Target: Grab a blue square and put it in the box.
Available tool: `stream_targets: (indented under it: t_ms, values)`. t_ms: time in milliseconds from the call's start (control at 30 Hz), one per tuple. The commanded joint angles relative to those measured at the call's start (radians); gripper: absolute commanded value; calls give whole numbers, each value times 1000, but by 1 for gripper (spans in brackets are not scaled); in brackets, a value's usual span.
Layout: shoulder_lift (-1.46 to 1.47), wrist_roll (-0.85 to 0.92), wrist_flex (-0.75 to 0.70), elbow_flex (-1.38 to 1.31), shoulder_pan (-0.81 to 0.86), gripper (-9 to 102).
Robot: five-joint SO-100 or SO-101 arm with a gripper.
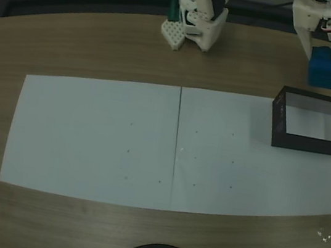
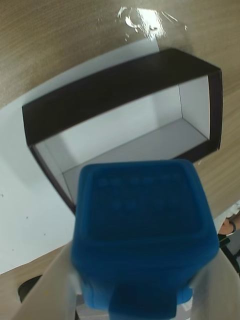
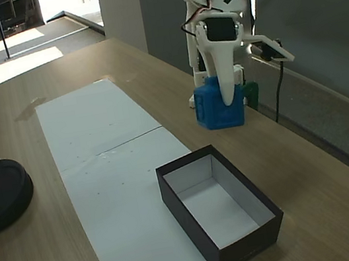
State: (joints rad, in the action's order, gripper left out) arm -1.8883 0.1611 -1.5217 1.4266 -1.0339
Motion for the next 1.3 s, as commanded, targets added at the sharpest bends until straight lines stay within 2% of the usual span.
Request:
stream_targets:
  t_ms: [0,200,467,833,1067,1267]
  values:
    - [57,2,32,-132,-51,11]
    - [291,54,64,-390,-74,11]
    - [676,51,14,-772,-34,11]
    - [741,48,12,-813,-31,11]
    - [739,86,-75,-813,0,8]
    - [739,97,-83,-808,37,7]
